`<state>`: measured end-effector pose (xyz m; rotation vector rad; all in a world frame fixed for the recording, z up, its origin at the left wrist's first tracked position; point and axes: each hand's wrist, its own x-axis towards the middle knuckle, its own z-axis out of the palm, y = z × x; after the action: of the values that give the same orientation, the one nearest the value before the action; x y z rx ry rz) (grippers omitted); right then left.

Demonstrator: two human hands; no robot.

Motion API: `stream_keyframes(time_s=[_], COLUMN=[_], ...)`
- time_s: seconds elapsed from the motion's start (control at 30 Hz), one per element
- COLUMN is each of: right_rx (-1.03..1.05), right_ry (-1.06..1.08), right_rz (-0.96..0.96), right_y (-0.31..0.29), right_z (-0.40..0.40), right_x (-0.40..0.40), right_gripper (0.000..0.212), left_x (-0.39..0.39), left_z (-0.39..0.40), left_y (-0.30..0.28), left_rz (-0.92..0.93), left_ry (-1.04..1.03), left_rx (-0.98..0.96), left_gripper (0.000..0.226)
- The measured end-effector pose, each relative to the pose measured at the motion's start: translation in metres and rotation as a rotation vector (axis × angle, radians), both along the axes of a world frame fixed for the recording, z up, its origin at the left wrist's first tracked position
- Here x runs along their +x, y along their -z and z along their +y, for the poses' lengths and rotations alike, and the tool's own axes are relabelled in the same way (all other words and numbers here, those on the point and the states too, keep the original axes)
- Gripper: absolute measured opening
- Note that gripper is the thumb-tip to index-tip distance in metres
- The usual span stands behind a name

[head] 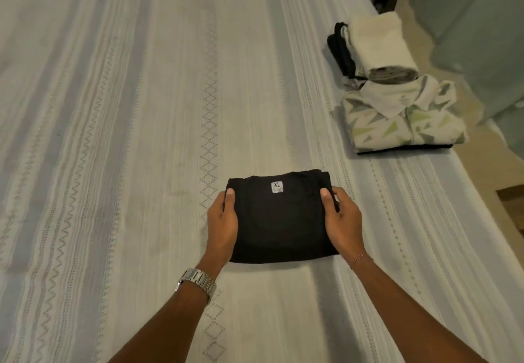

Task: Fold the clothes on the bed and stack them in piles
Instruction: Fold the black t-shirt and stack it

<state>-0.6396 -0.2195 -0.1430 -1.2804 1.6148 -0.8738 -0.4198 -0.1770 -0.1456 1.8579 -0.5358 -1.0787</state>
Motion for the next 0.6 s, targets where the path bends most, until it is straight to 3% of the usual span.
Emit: stream_keyframes(time_s=[0.27, 0.6], right_rx=[-0.093, -0.214], right_ry=[0.057, 0.066], right_rz=[0.02, 0.24], right_y=[-0.053, -0.073], right_z=[-0.082, -0.231], right_x=[-0.096, -0.231], right_gripper=[0.022, 0.025], left_x=[-0.1, -0.233], left_z=[-0.089, -0.243], left_y=[-0.056, -0.061], left_rz=[-0.083, -0.142], left_ry=[0.025, 0.055], left_rx=[-0.134, -0.182], left_gripper=[0.036, 0.034])
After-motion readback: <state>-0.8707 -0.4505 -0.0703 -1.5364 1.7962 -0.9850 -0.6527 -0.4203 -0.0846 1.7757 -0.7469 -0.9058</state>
